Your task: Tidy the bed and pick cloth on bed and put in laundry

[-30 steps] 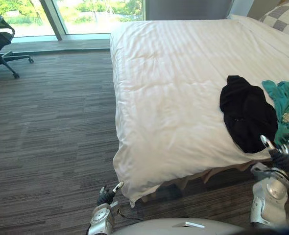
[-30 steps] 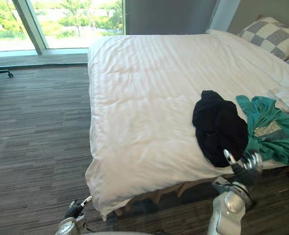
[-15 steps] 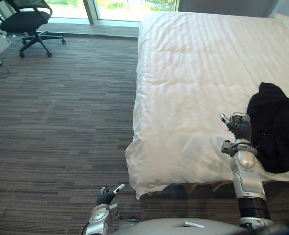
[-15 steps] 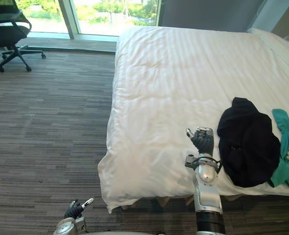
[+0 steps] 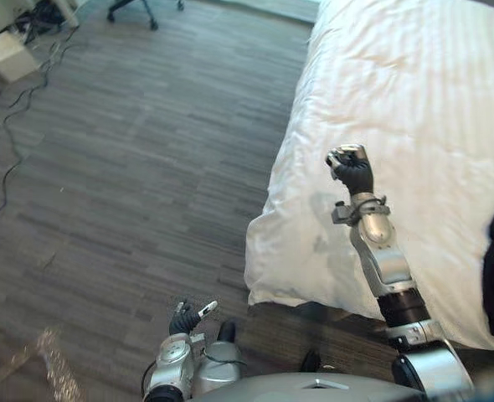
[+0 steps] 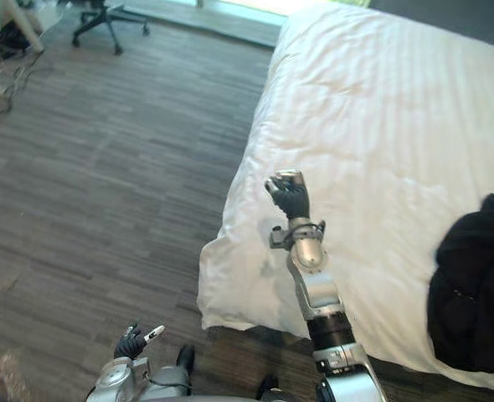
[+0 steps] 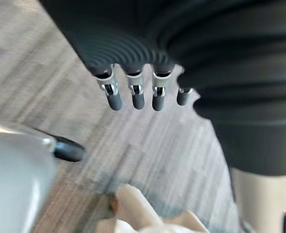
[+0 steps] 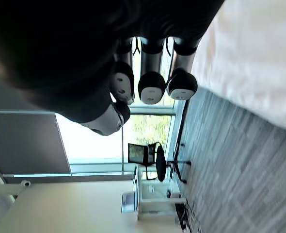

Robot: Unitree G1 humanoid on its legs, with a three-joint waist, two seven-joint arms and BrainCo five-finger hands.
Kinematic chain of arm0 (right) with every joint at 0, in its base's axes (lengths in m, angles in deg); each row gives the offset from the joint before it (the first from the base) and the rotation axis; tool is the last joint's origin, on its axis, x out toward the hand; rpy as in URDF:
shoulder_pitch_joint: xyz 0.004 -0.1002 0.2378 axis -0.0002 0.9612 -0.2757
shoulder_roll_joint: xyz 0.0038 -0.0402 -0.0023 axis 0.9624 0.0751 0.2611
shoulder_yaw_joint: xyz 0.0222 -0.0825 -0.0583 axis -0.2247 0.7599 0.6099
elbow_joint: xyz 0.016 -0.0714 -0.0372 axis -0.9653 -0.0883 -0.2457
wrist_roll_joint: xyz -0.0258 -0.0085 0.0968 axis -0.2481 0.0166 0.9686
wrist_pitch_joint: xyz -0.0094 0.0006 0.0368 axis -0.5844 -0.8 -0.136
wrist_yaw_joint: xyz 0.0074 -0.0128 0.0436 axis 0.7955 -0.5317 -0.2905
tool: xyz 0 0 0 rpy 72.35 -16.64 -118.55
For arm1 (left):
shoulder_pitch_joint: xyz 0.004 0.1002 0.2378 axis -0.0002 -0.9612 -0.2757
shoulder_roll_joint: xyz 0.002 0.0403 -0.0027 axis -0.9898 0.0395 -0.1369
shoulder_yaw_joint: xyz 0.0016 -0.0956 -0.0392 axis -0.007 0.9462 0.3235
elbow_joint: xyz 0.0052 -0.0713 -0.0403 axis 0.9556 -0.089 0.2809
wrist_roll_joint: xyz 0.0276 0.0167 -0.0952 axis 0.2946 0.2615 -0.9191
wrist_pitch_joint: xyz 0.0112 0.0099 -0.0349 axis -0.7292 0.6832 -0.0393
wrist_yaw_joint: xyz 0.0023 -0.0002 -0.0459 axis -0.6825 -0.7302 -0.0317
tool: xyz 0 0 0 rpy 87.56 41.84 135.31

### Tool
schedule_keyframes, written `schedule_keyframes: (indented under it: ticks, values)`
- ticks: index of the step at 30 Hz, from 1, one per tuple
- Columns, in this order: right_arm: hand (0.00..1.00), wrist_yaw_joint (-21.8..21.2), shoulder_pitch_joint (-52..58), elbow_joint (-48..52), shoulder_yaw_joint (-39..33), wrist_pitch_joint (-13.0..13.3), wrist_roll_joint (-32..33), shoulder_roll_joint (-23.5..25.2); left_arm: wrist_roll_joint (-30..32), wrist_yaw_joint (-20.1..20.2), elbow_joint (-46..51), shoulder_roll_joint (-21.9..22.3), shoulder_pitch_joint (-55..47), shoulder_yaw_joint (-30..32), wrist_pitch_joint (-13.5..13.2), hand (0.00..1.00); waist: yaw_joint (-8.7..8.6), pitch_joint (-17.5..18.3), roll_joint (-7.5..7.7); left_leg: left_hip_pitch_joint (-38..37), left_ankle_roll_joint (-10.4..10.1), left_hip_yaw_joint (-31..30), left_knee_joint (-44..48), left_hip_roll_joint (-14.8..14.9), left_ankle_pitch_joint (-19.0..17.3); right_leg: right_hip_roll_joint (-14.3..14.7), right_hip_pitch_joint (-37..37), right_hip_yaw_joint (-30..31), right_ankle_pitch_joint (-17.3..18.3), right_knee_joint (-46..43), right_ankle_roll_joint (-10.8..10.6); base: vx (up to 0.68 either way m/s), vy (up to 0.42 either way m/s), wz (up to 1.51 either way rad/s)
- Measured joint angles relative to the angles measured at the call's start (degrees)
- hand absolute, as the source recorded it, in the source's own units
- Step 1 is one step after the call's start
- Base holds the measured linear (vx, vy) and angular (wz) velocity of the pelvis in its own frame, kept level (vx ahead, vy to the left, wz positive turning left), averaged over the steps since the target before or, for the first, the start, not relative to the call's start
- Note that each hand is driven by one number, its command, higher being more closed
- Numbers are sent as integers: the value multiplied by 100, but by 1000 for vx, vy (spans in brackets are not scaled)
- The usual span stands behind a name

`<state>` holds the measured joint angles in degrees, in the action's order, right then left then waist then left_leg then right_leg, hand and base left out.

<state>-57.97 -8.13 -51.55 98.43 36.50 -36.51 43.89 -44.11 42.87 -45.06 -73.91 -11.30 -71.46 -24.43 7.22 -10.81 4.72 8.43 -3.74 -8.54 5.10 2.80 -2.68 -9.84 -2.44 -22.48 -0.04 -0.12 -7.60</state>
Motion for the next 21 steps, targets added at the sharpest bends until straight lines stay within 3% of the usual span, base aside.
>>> schedule_keyframes:
  ticks: [8, 13, 21]
  values:
    - [100, 10, -761, -525, 634, 47, 288, 430, -133, -44, 130, -20, 203, -243, -117, 0, 198, -401, 36, 288, -107, -200, -324, -6, 392, 11, 367, -143, 50, -99, 59, -120, -14, 13]
    - [100, 54, -1176, -959, 766, 58, 297, 620, -133, -90, 192, -74, 424, -290, -158, 0, 311, -721, 70, 476, -160, -325, -707, 9, 712, -15, 725, -191, 256, -272, -35, -162, -3, 10]
    - [100, 208, -2266, -1210, 586, 58, 287, 521, -311, -173, 228, -260, 766, -285, -260, 0, 335, -1251, -56, 1110, -291, -466, -1059, 164, 1213, 24, 1619, -191, 232, -603, 9, -140, 3, 1]
